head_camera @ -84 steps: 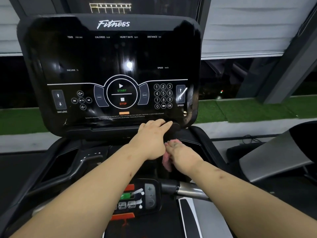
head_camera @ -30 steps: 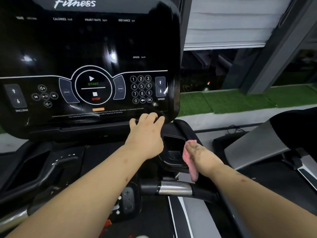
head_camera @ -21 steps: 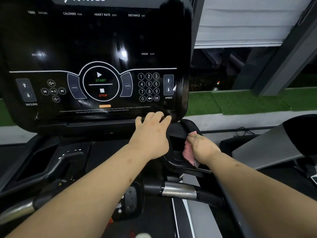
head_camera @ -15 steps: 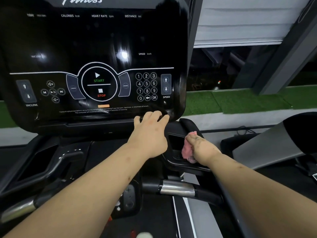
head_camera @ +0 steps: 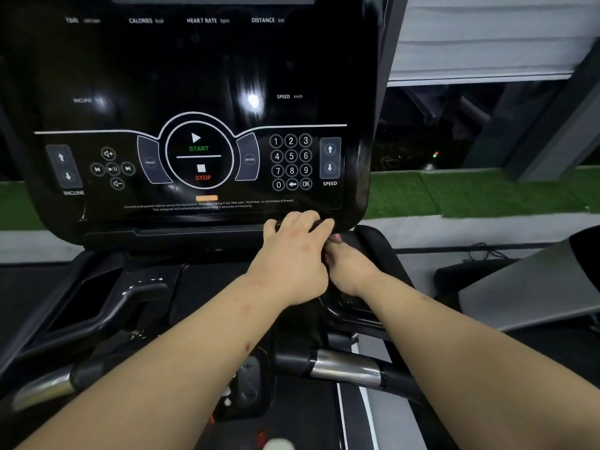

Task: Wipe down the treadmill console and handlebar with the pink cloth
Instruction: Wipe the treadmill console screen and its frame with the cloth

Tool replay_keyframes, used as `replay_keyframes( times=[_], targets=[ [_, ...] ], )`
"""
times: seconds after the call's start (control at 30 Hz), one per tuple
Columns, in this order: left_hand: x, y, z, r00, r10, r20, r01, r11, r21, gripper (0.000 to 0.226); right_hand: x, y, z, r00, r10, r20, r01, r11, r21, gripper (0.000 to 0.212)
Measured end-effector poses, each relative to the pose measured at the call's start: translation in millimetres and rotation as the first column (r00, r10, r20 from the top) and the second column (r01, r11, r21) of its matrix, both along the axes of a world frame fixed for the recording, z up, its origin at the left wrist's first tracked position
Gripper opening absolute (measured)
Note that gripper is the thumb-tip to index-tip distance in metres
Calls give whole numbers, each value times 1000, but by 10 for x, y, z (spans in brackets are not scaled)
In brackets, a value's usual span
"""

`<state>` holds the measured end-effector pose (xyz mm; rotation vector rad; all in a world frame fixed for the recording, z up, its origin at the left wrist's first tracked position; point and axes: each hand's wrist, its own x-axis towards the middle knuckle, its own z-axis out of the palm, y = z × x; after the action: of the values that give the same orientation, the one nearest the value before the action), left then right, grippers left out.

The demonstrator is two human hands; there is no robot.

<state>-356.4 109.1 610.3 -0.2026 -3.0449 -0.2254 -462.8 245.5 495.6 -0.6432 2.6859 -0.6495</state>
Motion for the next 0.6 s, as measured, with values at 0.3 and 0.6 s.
replay_keyframes(
  times=[0.3, 0.6],
  targets=[
    [-2, -2, 7, 1000, -3, 31, 4, 1000, -13, 77, -152, 276, 64, 991, -92, 95, 79, 988, 131, 73],
    [-2, -9, 18, 999, -2, 34, 2, 1000, -7, 79, 16, 42, 75, 998, -60, 18, 60, 998, 1, 52]
  ],
)
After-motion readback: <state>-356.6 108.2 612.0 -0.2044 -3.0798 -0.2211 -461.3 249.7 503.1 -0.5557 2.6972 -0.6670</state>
